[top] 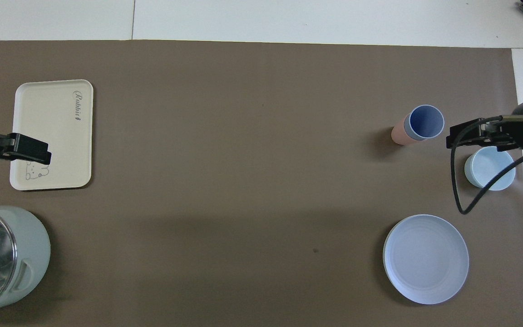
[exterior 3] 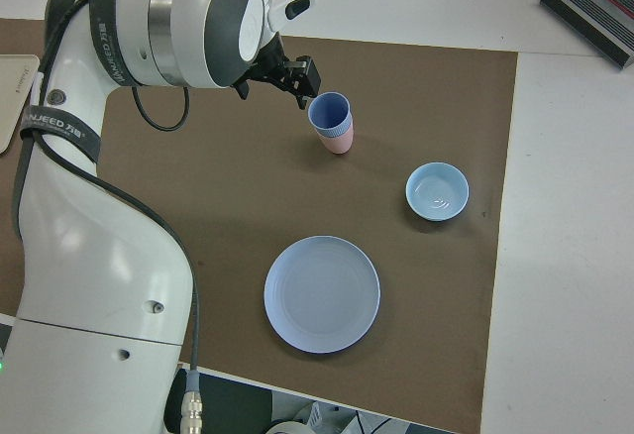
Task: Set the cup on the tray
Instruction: 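Raise the right gripper and move it toward the nested blue cup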
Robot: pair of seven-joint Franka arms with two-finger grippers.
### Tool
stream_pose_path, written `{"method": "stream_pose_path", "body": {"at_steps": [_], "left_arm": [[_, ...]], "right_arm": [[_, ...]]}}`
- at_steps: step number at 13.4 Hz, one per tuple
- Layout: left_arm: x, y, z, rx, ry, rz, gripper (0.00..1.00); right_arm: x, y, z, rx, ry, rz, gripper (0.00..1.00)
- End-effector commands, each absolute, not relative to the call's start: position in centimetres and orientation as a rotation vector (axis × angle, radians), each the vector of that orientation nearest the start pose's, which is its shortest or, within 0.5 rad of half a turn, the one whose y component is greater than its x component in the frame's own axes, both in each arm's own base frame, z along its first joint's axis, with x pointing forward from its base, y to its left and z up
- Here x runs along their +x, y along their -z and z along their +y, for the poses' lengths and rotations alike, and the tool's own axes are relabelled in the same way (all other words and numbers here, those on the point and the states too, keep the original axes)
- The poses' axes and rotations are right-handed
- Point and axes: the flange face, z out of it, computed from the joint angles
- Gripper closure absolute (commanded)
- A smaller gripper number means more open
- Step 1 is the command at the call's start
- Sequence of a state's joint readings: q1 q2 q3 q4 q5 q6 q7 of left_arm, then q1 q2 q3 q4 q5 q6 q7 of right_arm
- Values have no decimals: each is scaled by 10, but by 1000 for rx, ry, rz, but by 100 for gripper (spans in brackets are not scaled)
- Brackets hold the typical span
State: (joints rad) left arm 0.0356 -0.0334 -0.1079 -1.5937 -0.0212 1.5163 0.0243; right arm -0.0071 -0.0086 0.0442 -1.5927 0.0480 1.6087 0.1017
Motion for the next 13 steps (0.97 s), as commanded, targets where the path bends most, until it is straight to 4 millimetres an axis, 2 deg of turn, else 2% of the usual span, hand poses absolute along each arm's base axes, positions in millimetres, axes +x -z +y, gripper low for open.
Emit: {"method": "stream_pose_path", "body": {"at_steps": [1, 6, 8, 10, 13], "left_arm": [[529, -631, -38, -3158, -79, 144, 0], [529, -631, -38, -3158, -79, 144, 0], [529, -631, -38, -3158, -79, 144, 0], [529, -631, -38, -3158, -79, 144, 0], [529, -631, -38, -3158, -79, 144, 0]], "right_arm": [[550, -623, 23, -3103, 37, 83, 0], [545, -623, 19, -3089, -16, 83, 0], [545, -624, 10, -3085, -4, 119, 0], [554, -620, -9, -3069, 37, 288, 1], [571, -605, -38, -2964, 56, 688, 1]]}}
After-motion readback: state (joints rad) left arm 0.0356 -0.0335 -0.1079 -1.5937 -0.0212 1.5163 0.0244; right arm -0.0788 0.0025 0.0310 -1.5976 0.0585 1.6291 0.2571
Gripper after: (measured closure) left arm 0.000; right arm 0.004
